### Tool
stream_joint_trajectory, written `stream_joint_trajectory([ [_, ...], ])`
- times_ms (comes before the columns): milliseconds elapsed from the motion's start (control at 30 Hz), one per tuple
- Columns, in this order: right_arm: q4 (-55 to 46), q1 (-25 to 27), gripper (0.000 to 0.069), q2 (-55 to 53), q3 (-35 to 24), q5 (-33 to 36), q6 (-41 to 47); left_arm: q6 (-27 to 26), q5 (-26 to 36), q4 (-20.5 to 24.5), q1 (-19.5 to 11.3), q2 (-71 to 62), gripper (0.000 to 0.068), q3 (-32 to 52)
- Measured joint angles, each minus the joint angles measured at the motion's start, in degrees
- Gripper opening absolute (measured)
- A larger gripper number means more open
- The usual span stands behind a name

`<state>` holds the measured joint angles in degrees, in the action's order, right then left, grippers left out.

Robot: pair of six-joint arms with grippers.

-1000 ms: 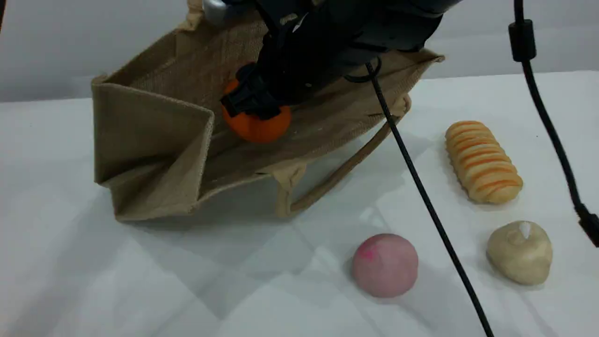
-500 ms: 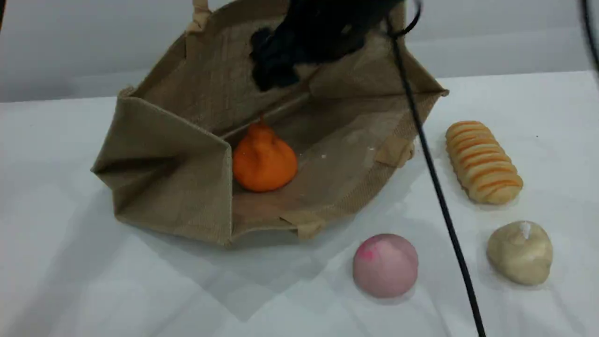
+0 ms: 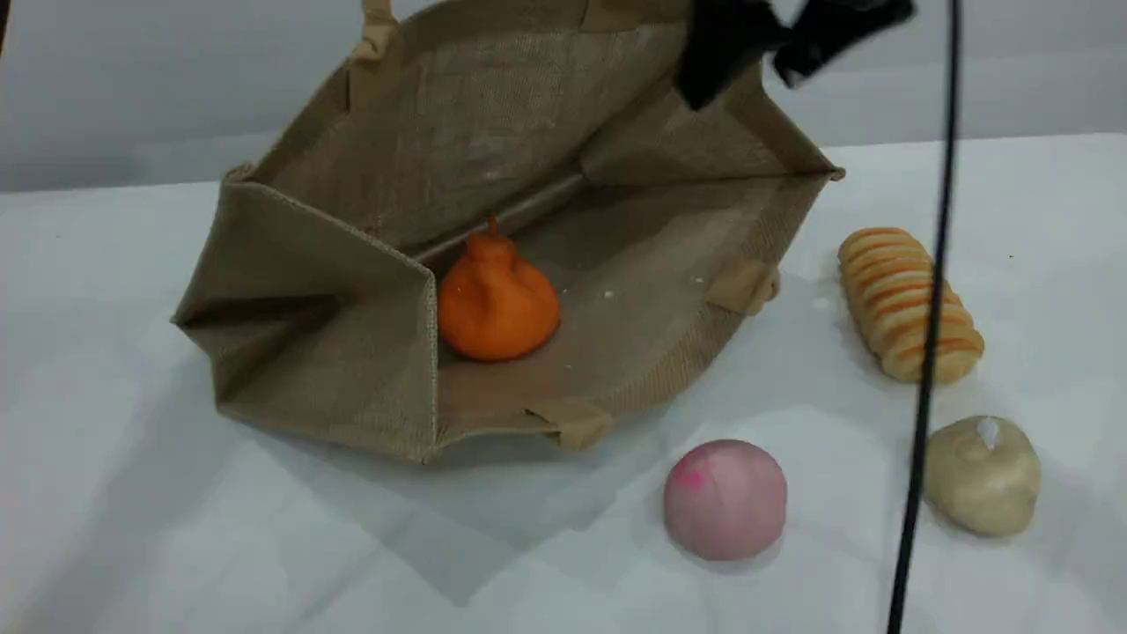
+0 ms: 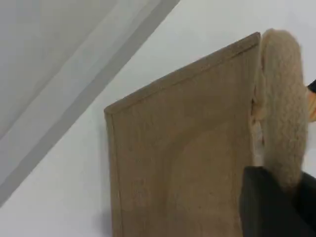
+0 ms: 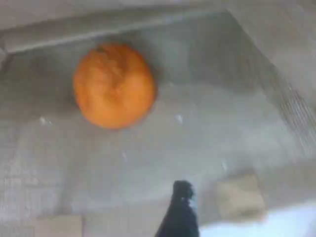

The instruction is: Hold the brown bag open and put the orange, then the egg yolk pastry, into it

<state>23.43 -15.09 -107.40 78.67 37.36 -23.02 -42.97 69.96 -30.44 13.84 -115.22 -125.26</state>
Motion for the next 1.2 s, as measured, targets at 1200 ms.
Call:
stream_joint_trajectory([
  [1200, -18.93, 3.74, 0.0530, -1.05, -13.37, 12.38, 19.57, -0.05, 0.00, 0.05, 0.00, 0.00, 0.0099, 0.00],
])
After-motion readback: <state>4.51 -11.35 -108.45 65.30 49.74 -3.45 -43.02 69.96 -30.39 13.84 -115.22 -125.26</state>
